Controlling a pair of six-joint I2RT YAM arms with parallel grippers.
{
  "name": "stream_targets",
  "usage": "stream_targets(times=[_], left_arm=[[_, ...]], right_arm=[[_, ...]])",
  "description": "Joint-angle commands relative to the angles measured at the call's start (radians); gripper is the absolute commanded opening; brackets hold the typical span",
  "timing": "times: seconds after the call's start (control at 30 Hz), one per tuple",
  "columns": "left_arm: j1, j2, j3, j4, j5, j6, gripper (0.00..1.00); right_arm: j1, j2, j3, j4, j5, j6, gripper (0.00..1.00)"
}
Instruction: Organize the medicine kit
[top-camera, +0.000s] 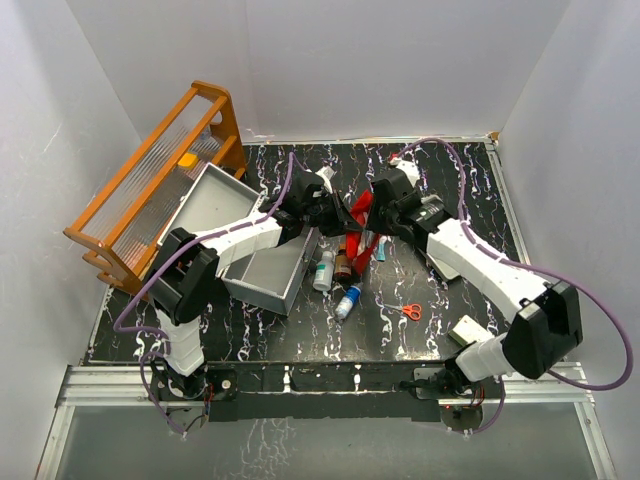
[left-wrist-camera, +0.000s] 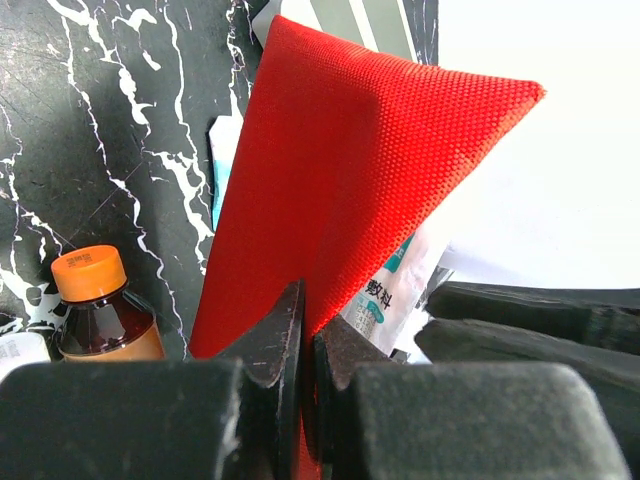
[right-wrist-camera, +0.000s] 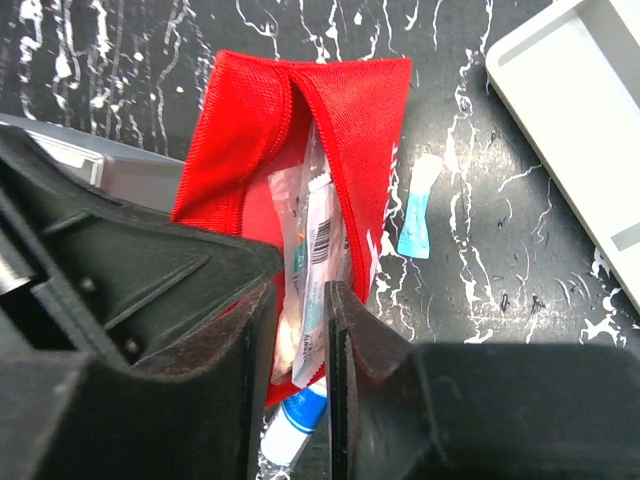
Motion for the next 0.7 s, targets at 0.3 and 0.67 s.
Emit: stream_targets(times=[0.3, 0.67], left_arm=[[0.000, -0.010, 0.035, 0.031, 0.036, 0.007, 0.00], [0.000, -0.015, -0.009, 0.100, 0.024, 0.018, 0.00]], right_arm=[[-0.005, 0.060, 0.029, -0.037, 0.040, 0.059, 0.00], [-0.005, 0.067, 0.058, -0.143, -0.063, 0.186, 0.00]])
